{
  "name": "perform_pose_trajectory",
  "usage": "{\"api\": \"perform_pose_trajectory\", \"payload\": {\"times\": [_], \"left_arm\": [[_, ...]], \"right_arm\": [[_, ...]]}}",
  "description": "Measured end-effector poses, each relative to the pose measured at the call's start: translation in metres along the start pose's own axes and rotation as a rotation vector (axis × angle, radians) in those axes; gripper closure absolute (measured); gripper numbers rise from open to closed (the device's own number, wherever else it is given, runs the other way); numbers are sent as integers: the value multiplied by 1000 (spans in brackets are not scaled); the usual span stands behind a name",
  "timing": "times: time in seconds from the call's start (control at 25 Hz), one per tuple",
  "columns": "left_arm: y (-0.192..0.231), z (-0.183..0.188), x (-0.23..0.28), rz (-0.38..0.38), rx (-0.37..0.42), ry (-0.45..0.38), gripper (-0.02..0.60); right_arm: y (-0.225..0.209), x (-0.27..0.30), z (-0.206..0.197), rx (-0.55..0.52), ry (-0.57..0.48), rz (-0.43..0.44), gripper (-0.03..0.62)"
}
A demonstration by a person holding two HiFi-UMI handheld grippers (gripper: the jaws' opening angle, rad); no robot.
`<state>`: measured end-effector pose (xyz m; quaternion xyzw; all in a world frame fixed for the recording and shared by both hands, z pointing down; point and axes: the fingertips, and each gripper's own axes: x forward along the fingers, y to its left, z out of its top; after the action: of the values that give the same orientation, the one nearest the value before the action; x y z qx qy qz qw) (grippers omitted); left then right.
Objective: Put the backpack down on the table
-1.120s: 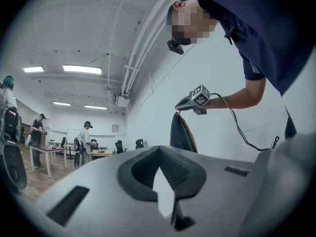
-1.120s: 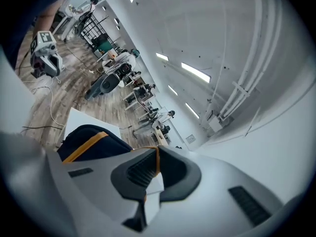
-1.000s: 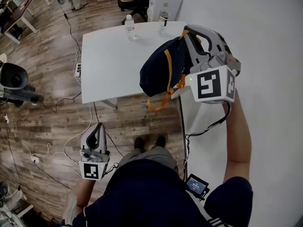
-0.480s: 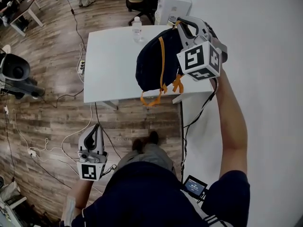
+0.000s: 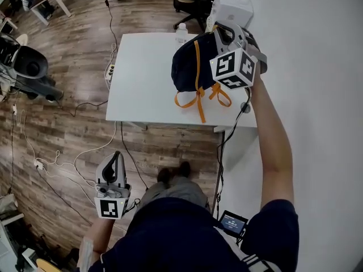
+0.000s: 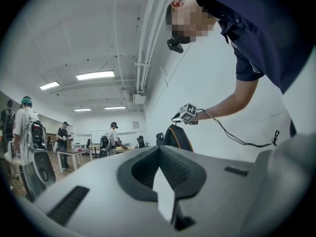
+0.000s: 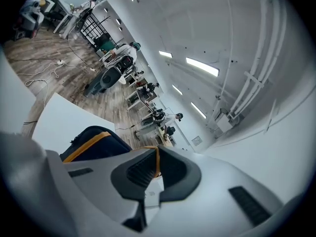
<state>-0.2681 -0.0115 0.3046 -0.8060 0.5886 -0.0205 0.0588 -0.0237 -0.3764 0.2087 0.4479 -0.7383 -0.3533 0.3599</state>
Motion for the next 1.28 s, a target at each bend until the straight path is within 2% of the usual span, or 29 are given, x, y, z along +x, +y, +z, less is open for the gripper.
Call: {"api": "perform_pose_trajectory", "payload": {"times": [0.2, 0.28, 0.36, 0.48, 0.72, 1.04, 1.28], "left_arm": [[1, -9, 0, 33, -6, 45, 578], [0, -13, -3, 34, -8, 62, 578], [-1, -17, -1, 31, -3, 70, 578], [-1, -20, 7, 27, 0, 77, 578], [0, -22, 12, 9, -5, 82, 578], [-2, -29, 10, -18, -10, 98, 578], [-7, -34, 9, -40, -8, 122, 578]], "right_arm": [[32, 22, -28, 3, 8, 10, 598], [38, 13, -37, 50, 3, -5, 599], [45, 0, -41, 49, -19, 2, 599], [67, -23, -47, 13, -41, 59, 599], [131, -79, -66, 2, 5, 208, 599], [203, -145, -119, 54, 152, 386, 599], [232, -161, -193, 80, 332, 432, 599]]}}
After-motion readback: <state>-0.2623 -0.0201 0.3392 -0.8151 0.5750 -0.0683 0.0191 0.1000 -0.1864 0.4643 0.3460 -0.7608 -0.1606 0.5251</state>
